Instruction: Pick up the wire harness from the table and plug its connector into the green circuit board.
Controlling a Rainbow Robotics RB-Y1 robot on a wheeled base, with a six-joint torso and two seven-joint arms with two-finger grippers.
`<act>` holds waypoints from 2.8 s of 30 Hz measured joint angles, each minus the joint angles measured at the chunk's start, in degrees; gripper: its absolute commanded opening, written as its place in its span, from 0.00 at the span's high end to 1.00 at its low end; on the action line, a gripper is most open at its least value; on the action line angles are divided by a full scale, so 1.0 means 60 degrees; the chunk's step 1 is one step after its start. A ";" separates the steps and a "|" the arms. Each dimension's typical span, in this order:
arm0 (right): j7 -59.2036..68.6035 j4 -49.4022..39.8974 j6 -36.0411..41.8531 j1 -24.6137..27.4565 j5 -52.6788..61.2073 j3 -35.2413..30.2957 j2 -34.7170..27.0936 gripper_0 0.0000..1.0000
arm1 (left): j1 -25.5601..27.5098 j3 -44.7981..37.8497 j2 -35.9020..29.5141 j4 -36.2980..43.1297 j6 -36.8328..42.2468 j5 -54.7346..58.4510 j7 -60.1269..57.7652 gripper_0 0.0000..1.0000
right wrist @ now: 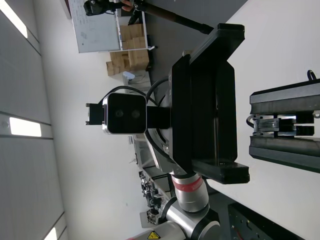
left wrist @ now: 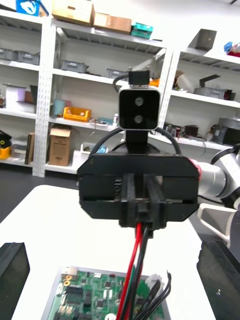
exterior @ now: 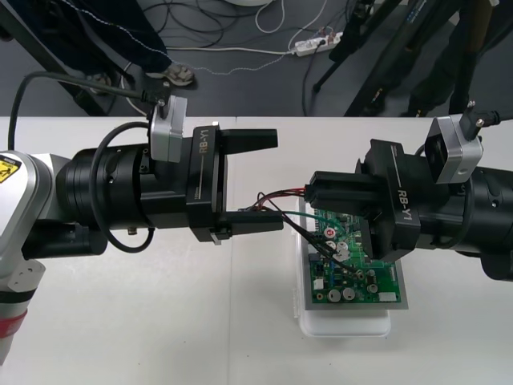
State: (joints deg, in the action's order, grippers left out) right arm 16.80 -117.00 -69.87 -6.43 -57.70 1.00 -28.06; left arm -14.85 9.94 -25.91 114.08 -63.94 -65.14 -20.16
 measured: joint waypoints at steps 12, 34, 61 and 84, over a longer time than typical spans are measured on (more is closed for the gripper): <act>-0.0396 -0.0003 0.0001 0.0059 0.0000 0.0064 0.0010 1.00 | 0.0022 0.0000 0.0352 -0.0006 -0.0275 -0.0101 0.0001 0.02; -0.0401 -0.0004 0.0178 0.0156 -0.0013 0.0070 0.0011 1.00 | 0.0052 0.0001 0.0355 -0.0008 -0.0278 -0.0428 0.0000 0.06; -0.0401 -0.0004 0.0309 0.0228 -0.0187 0.0070 0.0011 1.00 | -0.0263 0.0027 0.0384 -0.0453 -0.0278 -0.0549 0.0000 0.06; -0.0401 -0.0004 0.0322 0.0233 -0.0187 0.0070 0.0011 1.00 | -0.0301 0.0271 0.0447 -0.0463 -0.0278 -0.0529 0.0001 0.38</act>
State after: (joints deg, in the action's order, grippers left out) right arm 14.39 -117.03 -67.93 -5.03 -58.82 1.42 -27.99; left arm -16.66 11.56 -23.23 111.30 -65.60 -68.32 -20.15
